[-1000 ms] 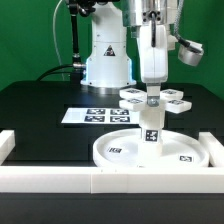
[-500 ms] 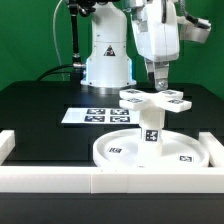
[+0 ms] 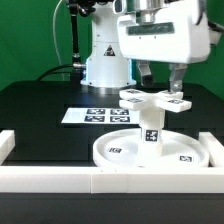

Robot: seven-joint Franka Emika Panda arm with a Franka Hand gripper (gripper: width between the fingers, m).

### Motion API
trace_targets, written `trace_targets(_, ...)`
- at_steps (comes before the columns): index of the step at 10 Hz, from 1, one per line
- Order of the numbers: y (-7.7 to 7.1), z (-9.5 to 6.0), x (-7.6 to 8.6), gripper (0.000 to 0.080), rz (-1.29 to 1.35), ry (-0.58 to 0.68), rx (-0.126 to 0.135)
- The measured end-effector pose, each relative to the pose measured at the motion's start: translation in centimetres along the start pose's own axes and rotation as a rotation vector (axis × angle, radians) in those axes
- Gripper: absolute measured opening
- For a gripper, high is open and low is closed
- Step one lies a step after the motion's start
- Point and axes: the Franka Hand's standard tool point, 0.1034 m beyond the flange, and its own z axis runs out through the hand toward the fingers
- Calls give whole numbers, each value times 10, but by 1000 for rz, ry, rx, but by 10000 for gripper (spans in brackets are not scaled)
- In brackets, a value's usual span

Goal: Assemble round table

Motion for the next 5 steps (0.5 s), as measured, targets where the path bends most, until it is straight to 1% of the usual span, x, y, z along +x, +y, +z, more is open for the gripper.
trace_targets(1,-2,-1,-1,649,-109,-2,1)
trace_targets(3,-3,-1,-1,649,-212,-1,2)
trace_targets(5,-2,-1,-1,649,-371,-1,2)
